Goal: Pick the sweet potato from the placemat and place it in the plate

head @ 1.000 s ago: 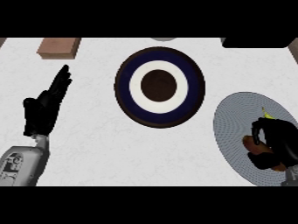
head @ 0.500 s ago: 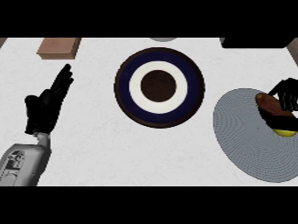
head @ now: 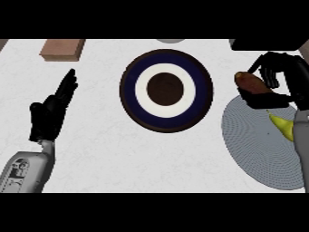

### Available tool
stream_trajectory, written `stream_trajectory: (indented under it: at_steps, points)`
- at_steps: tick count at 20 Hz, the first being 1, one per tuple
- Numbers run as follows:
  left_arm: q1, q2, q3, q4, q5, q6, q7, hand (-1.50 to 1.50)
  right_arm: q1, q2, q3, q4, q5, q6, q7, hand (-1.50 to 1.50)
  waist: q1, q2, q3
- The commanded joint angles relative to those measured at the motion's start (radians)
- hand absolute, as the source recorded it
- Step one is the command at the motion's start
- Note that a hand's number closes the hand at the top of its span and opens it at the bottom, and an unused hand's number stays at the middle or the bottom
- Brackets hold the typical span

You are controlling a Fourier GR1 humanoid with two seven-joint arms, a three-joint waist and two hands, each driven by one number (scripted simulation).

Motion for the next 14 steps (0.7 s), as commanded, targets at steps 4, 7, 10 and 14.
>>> stream_trajectory:
  at_steps: [4,7,10,14]
  points:
    - [0.015,-0.01,0.0,-0.018,-0.003,-0.02,-0.003,0.0,-0.227,0.12,0.07,0.275,0.043,-0.082,0.018,1.5,0.013,0.003,0.0]
    - [-0.009,-0.026,-0.013,-0.054,-0.016,-0.009,0.067,0.0,-0.286,0.179,0.099,0.297,0.041,-0.083,0.068,1.5,0.008,0.001,0.0]
    - [0.047,-0.068,-0.044,-0.058,-0.062,0.036,0.028,0.0,-0.347,0.188,0.102,0.444,0.082,-0.129,0.042,1.5,0.009,0.002,0.0]
    - [0.008,-0.004,0.015,-0.014,-0.011,-0.037,-0.003,0.0,-0.419,0.231,0.205,0.59,0.244,-0.196,0.102,1.5,0.021,0.007,0.0]
